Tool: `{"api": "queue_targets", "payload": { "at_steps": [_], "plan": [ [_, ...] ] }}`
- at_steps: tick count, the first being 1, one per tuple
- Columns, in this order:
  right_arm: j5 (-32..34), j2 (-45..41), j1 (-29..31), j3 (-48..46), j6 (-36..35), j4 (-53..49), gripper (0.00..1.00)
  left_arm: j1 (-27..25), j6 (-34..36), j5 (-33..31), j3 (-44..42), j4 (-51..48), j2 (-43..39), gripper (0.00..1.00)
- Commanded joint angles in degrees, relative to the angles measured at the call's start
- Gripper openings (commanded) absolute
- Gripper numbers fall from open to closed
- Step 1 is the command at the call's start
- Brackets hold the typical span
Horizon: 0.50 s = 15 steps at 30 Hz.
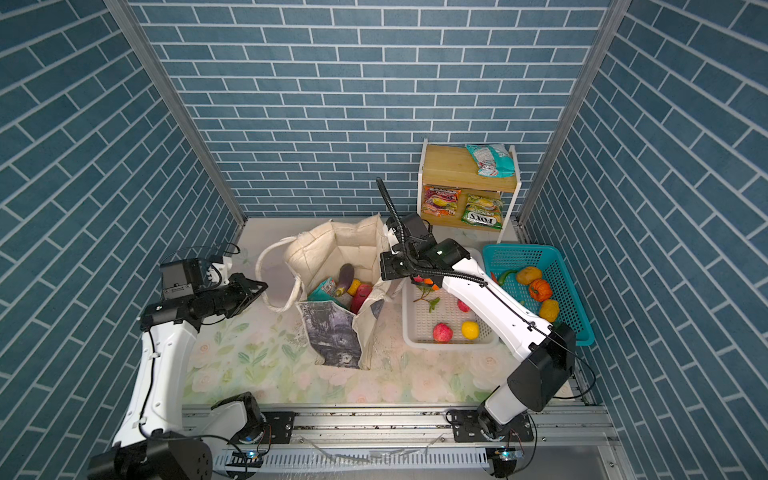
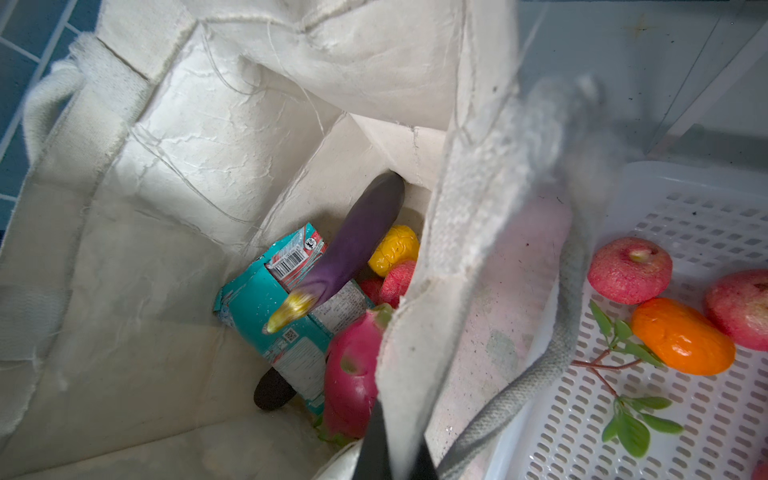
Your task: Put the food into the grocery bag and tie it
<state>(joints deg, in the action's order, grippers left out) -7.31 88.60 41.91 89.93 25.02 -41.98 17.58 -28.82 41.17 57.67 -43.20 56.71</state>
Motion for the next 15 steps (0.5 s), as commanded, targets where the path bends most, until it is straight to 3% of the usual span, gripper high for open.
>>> {"api": "queue_targets", "payload": {
  "at_steps": [1, 4, 9, 15],
  "plan": [
    [0.54, -1.01, -0.34, 1.52, -1.99, 1.71, 0.0, 0.61, -0.83, 1.41, 3.99, -3.3, -3.03, 0.1],
    [1.02, -1.67, -0.34, 1.48, -1.91, 1.55, 0.0, 0.7, -2.29, 1.38, 7.12, -3.63, -3.82, 0.1],
    [4.06, -3.23, -0.34, 2.22, -1.98, 0.39, 0.29, 0.63, -3.07, 0.11, 11.06, -4.16, -2.87, 0.1],
    [9.05, -5.29, -0.85, 6.39, -2.69, -3.54, 0.48, 0.79, -2.39, -0.99, 14.01, -5.03, -1.22, 0.09]
  ]
}}
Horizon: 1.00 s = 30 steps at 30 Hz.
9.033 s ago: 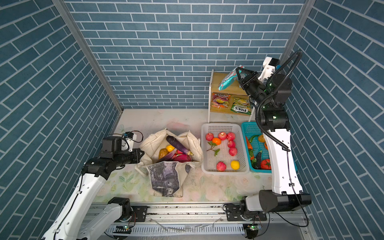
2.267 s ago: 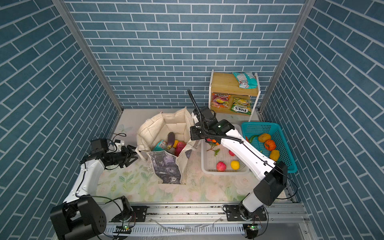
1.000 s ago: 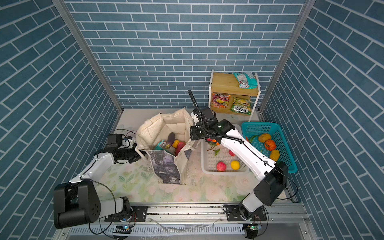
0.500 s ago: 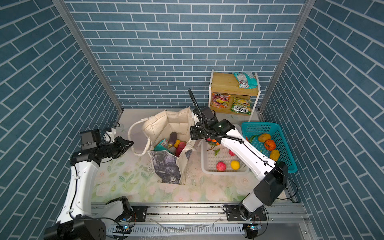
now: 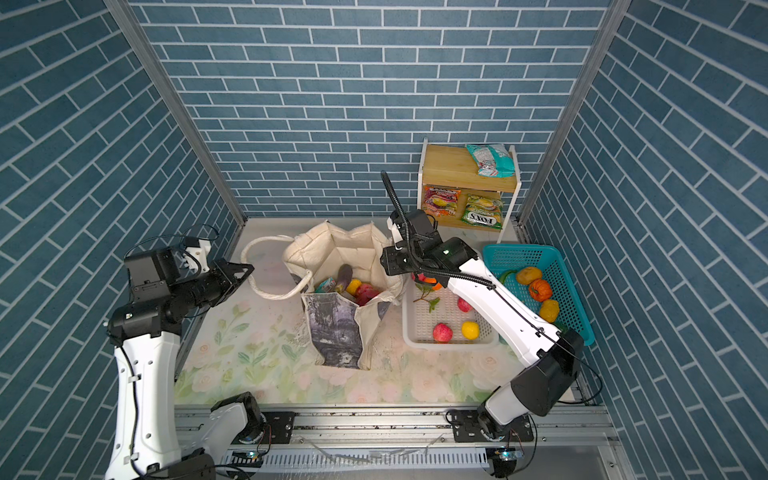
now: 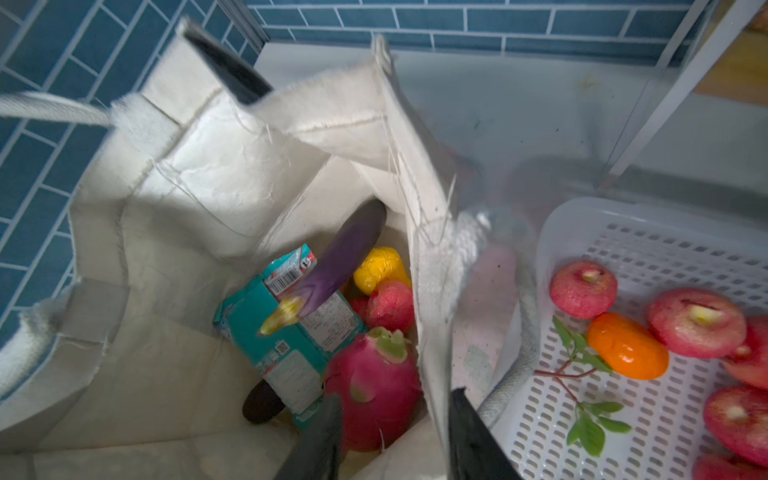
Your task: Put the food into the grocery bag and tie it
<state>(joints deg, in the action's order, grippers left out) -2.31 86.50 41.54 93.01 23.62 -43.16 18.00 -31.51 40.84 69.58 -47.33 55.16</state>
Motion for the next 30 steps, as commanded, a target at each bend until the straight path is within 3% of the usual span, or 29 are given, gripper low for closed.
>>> {"api": "queue_targets", "payload": {
  "at_steps": [1, 11, 18, 25, 30],
  "plan": [
    [4.9, -3.76, -0.73, 3.76, -1.29, -2.9, 0.49, 0.36, 0.46, -0.67, 2.49, -1.07, 0.55, 0.09],
    [6.0, -12.72, -9.39, -5.62, 7.15, -1.54, 0.52, 1.1, 2.97, -0.23, 4.72, -2.92, 2.8, 0.09],
    [-3.74, -12.19, -15.88, -16.85, 14.43, 4.35, 0.48, 4.98, 6.03, 0.02, 5.78, -5.27, 4.19, 0.09],
    [-12.63, -6.39, -16.23, -19.84, 16.14, 10.0, 0.43, 5.93, 6.64, 1.34, 4.45, -4.36, 5.16, 0.09],
    [-15.55, -2.94, -16.19, -21.29, 17.72, 13.23, 0.42, 5.91, 6.63, 1.86, 3.83, -3.74, 5.31, 0.09]
  ]
}}
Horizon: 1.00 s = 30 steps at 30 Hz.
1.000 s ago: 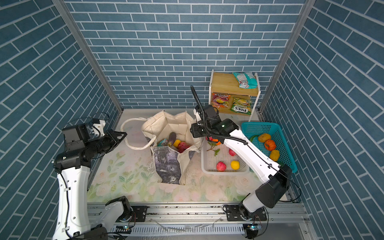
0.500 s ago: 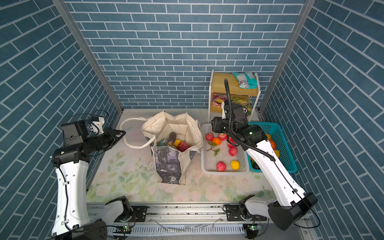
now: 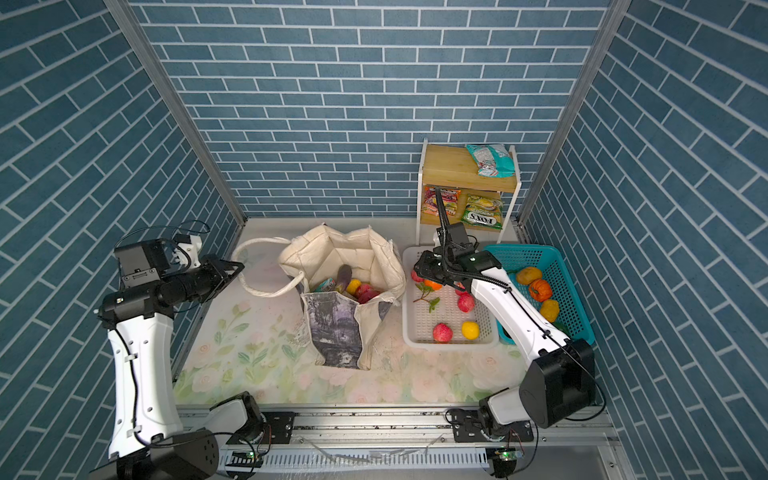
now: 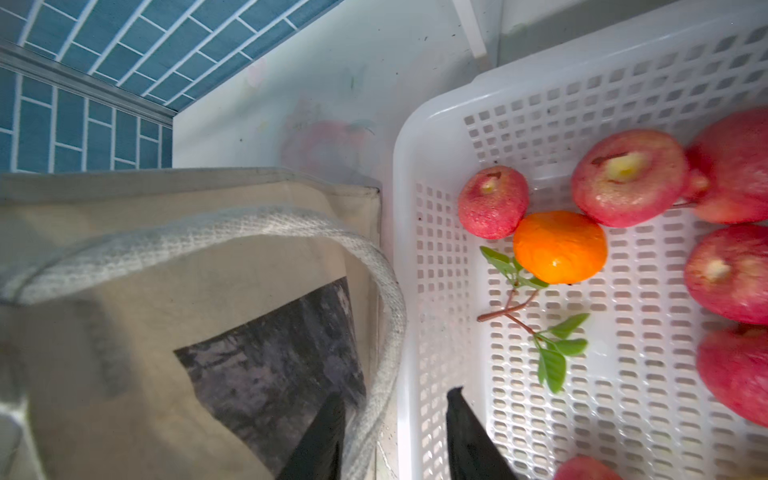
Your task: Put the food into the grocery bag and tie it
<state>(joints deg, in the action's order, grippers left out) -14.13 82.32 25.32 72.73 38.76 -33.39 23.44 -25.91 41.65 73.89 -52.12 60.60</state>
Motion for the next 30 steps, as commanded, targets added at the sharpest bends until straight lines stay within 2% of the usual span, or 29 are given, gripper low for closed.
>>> {"api": "queue_targets", "payload": {
  "at_steps": [1, 23, 30],
  "plan": [
    [-4.24, 1.86, 0.14, -1.19, 2.78, 3.88, 0.42, 0.5, 0.96, 1.06, -0.59, 1.14, -0.18, 0.09],
    [-4.77, 10.44, 2.42, -2.34, 2.98, 6.48, 0.43, 0.46, 0.87, 1.92, -1.73, 1.93, -0.36, 0.09],
    [-4.39, 12.26, 2.29, -1.52, 2.72, 6.55, 0.32, 0.46, 0.87, 2.05, -1.99, 2.11, -0.35, 0.09]
  ]
}}
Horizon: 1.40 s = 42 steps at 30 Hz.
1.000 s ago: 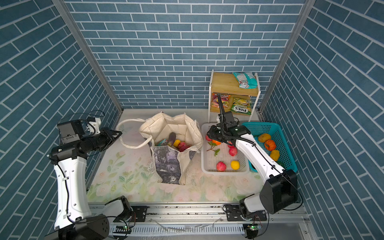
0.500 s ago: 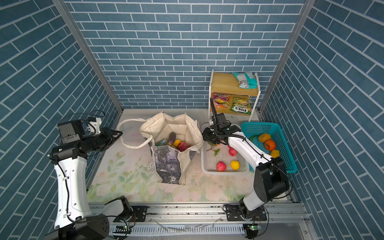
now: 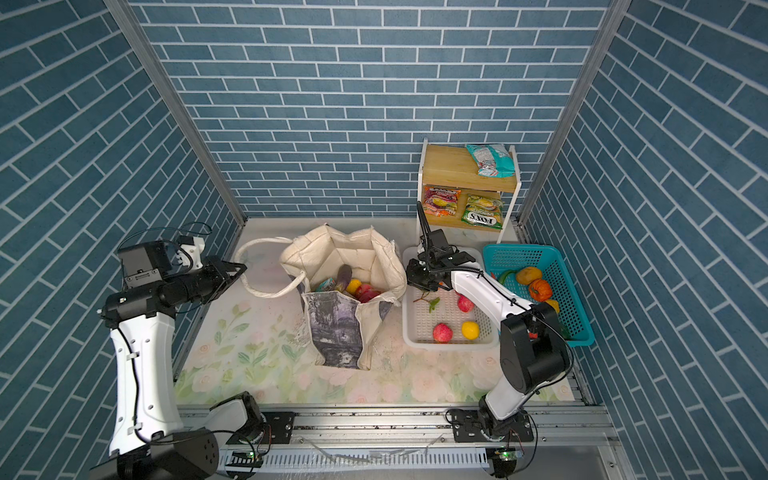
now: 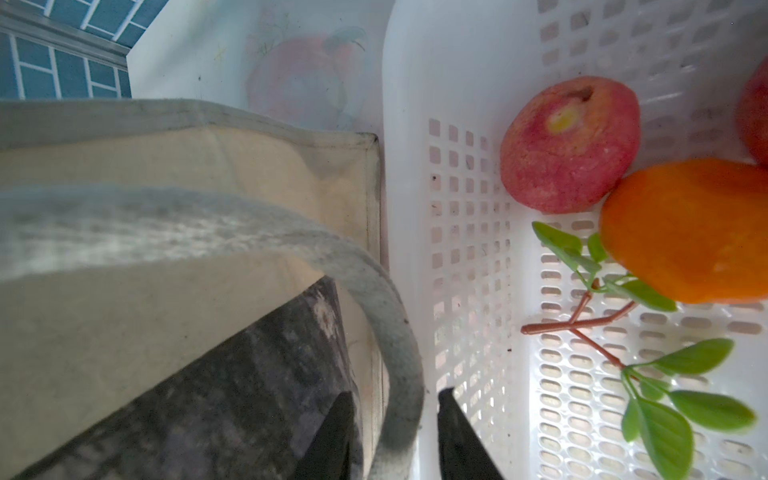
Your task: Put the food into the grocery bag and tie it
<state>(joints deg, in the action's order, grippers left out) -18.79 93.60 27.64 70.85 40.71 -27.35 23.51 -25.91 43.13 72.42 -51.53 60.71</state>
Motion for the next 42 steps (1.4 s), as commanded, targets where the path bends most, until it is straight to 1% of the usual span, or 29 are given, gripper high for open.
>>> {"api": "queue_targets", "payload": {
  "at_steps": [1, 9, 12, 14, 18, 19, 23, 27, 30, 33, 36, 39, 42],
  "plan": [
    [0.33, 1.14, 0.1, 0.34, 0.7, 0.55, 0.3, 0.4, 0.91, 0.56, -0.53, 1.52, -0.5, 0.09],
    [1.6, 1.52, 0.1, 0.26, 0.29, 0.07, 0.26, 0.41, 0.87, 0.7, -0.62, 1.69, -0.52, 0.09],
    [2.66, 0.52, 0.09, 0.48, -0.34, -0.53, 0.19, 0.48, 0.87, 0.81, -0.54, 1.61, -0.55, 0.09],
    [3.61, -0.81, 0.01, 0.63, -1.0, -1.31, 0.12, 0.42, 0.81, 0.95, -0.36, 1.52, -0.66, 0.09],
    [6.6, -5.14, 0.0, 1.3, -2.89, -4.26, 0.01, 0.47, 0.78, 1.23, 0.77, 0.83, -0.87, 0.09],
    [7.2, -6.51, 0.0, 1.51, -3.31, -5.08, 0.0, 0.44, 0.69, 1.17, 1.23, 0.65, -0.98, 0.09],
    [9.58, -13.98, 0.05, 2.03, -4.96, -8.6, 0.0, 0.38, 0.74, 1.49, 3.91, -0.88, -1.1, 0.09],
    [10.29, -20.92, 0.05, 5.45, -7.05, -12.8, 0.0, 0.29, 1.08, 1.65, 7.06, -2.8, -0.53, 0.1],
    [8.23, -24.34, 0.09, 9.12, -7.92, -13.6, 0.0, -0.2, 0.88, 2.13, 9.6, -3.52, 0.4, 0.1],
    [3.45, -24.72, 0.07, 13.54, -7.82, -12.55, 0.0, -0.89, -0.44, 2.75, 12.45, -3.4, 1.41, 0.11],
    [-0.95, -22.97, 0.85, 17.35, -7.32, -10.18, 0.0, -3.12, -2.63, 3.4, 15.72, -2.11, 2.78, 0.11],
    [-3.4, -19.87, 3.23, 21.43, -7.72, -8.29, 0.0, -8.38, -3.82, 1.9, 20.76, -2.24, 5.26, 0.12],
    [-4.95, -16.04, 7.25, 25.9, -9.19, -7.3, 0.0, -14.77, -5.19, -0.14, 25.22, -2.02, 7.83, 0.12]
  ]
}}
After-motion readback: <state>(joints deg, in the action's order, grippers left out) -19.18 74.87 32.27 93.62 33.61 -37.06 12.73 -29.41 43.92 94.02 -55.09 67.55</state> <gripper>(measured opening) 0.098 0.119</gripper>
